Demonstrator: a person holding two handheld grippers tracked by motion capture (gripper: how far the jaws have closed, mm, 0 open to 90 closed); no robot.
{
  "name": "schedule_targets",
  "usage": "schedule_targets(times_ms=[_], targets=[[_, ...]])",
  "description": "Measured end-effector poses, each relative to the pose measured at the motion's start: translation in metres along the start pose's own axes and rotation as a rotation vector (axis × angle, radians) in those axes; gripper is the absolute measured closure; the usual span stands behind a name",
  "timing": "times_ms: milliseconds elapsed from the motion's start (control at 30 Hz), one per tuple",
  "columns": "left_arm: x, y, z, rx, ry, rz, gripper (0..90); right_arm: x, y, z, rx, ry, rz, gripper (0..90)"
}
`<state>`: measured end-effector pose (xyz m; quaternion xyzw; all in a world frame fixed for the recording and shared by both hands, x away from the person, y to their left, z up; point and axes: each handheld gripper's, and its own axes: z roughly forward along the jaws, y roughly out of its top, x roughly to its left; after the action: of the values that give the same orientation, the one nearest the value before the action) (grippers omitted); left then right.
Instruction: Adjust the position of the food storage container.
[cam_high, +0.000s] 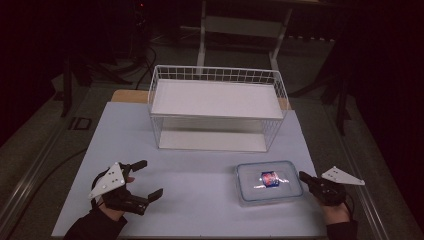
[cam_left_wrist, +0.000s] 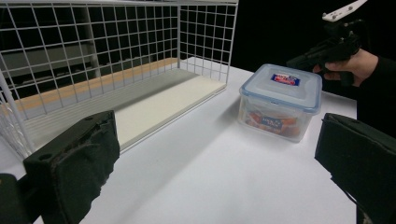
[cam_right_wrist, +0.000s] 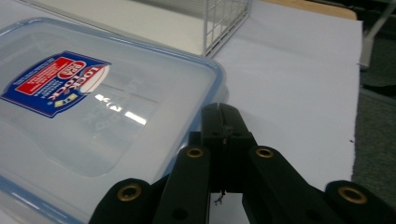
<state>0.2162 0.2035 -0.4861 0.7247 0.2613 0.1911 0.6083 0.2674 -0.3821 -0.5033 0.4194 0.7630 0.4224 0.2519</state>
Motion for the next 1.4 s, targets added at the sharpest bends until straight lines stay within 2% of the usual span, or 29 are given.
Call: schedule_targets(times_ms=[67, 133, 267, 300, 433, 567, 600, 700, 800, 867, 933, 1067, 1400], targets=[[0.000, 0.000, 0.000, 0.000, 0.000, 0.001, 0.0, 0.000, 0.000, -0.001, -0.007, 0.008, 0.010, 90.0], [0.000, 0.000, 0.000, 0.001, 0.000, -0.001, 0.0, 0.001, 0.001, -0.001, -0.002, 0.004, -0.001, 90.0], [-0.001, 0.000, 0.000, 0.004, -0.002, 0.005, 0.0, 0.006, 0.002, 0.000, 0.001, 0.026, 0.005, 90.0], [-0.001, 0.000, 0.000, 0.003, -0.004, 0.005, 0.0, 0.011, 0.003, 0.002, 0.001, 0.050, 0.002, 90.0], [-0.001, 0.000, 0.001, 0.006, -0.004, 0.004, 0.0, 0.019, 0.006, 0.004, 0.004, 0.091, -0.011, 90.0], [-0.001, 0.000, 0.001, 0.003, -0.004, 0.002, 0.0, 0.021, 0.008, 0.005, -0.004, 0.069, -0.025, 90.0], [0.000, 0.000, 0.000, 0.004, -0.003, 0.004, 0.0, 0.019, 0.007, 0.003, 0.001, 0.047, -0.030, 90.0], [0.000, -0.001, 0.000, 0.003, -0.003, 0.001, 0.0, 0.016, 0.006, 0.002, 0.012, 0.035, -0.026, 90.0], [0.000, -0.001, 0.000, 0.003, -0.004, 0.000, 0.0, 0.016, 0.004, 0.003, 0.019, 0.051, -0.018, 90.0], [-0.001, -0.001, 0.000, 0.007, -0.005, 0.003, 0.0, 0.020, 0.002, 0.005, 0.025, 0.073, -0.029, 90.0], [0.000, -0.001, 0.001, 0.006, -0.006, 0.001, 0.0, 0.022, 0.003, 0.006, 0.023, 0.060, -0.033, 90.0], [0.000, -0.001, 0.002, 0.010, -0.008, -0.003, 0.0, 0.024, 0.004, 0.006, 0.023, 0.070, -0.032, 90.0], [-0.001, -0.002, 0.003, 0.013, -0.013, -0.003, 0.0, 0.044, 0.012, 0.012, 0.026, 0.148, -0.052, 90.0]])
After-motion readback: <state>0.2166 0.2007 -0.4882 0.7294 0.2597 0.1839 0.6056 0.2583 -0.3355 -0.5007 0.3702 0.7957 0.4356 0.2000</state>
